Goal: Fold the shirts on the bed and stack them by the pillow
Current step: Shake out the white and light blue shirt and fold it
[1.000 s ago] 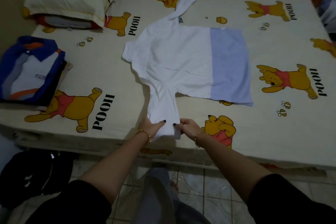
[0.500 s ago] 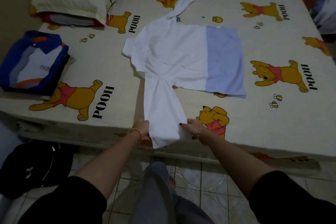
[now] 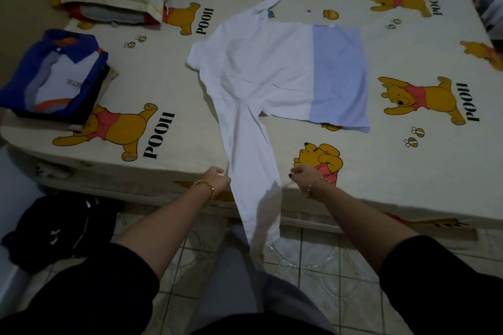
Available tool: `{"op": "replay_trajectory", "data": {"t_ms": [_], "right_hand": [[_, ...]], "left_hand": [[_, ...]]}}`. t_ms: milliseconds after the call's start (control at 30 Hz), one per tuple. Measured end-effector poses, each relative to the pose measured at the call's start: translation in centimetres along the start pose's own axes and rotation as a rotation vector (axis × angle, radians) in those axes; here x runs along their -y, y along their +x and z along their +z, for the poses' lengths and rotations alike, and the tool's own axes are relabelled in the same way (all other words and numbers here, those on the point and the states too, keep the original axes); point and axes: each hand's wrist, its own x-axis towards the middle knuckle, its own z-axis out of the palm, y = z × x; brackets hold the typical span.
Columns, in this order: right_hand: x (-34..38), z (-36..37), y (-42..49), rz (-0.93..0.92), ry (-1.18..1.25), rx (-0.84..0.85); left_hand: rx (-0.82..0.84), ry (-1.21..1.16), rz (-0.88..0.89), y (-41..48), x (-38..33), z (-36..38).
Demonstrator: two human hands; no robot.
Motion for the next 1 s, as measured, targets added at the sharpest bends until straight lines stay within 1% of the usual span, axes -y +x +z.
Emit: {"op": "replay_trajectory", "data": {"t_ms": [67,267,400,567,700,800,1000], "right_hand": [[0.3,-0.5,0.5,-0.030,0.025,-0.013],[3.9,-2.4,2.2,-0.109,0.181,-0.014],[7.2,-3.9,3.6,-0.199,0.235,-0.026],[12.2,-5.9,7.0,-0.283,0.277,-0.070],[16.9,-7.2,10.7,-0.321,0.269,-0.064],[20.1,-7.8,14.1,-0.330,0.249,-0.091],[27.0,-8.5,22.4,-0.367,0.158,-0.124]], "left_hand": [[-0.060,-0.041,0.016,0.2,-0.4,-0.3],[-0.218,-0.221,0.164,1.4,-4.4,-2.1],[-0.299,-0.265,0.277,2.0,-7.9,-3.6],[-0.368,-0.273,0.354,4.7,-11.9,-6.8],[-0.415,-0.276,0.355,8.3,-14.4,-10.2],[-0.432,-0.254,0.349,11.5,-15.9,-12.9],[-0.450,-0.227,0.281,19.7,-18.0,-17.7]]}}
